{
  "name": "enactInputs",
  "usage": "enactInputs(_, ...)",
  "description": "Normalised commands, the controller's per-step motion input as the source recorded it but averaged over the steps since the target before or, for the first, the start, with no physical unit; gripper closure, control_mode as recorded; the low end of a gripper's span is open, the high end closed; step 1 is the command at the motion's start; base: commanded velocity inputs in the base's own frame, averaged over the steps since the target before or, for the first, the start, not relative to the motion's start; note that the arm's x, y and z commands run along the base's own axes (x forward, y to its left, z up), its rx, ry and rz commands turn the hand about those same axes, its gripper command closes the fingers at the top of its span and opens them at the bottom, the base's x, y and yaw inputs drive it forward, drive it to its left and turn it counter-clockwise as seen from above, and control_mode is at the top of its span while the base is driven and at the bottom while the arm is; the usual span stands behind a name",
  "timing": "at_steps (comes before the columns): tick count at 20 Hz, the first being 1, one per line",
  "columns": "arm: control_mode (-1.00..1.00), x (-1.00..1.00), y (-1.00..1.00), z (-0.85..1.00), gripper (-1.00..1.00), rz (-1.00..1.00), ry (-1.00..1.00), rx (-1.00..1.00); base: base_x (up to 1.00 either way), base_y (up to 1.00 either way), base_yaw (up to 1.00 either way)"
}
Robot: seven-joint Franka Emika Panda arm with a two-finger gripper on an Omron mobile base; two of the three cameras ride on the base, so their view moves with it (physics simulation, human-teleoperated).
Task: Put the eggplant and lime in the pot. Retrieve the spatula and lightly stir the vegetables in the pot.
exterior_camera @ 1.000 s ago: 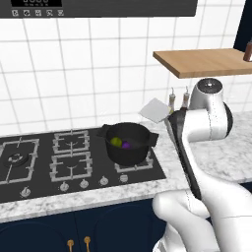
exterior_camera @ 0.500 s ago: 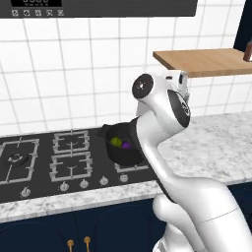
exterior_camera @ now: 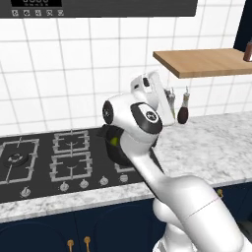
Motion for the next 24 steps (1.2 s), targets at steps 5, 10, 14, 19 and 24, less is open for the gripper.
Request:
enactInputs(5,-1.00,0.47,0.28,0.09,1.00,0.00,0.21,-0.15,0.00,0.00,0.00)
enactInputs(10,-1.00,0.02,0.50,0.30,1.00,0.05,0.34,0.00,0.00,0.00,0.00)
enactInputs(14,-1.00,0.23,0.33,0.00,1.00,0.02,0.40,0.00,0.00,0.00,0.00)
enactInputs(19,-1.00,0.39,0.21,0.00,1.00,-0.01,0.26,-0.01,0.00,0.00,0.00)
enactInputs(24,-1.00,0.44,0.25,-0.05,1.00,-0.05,0.11,-0.09,0.00,0.00,0.00)
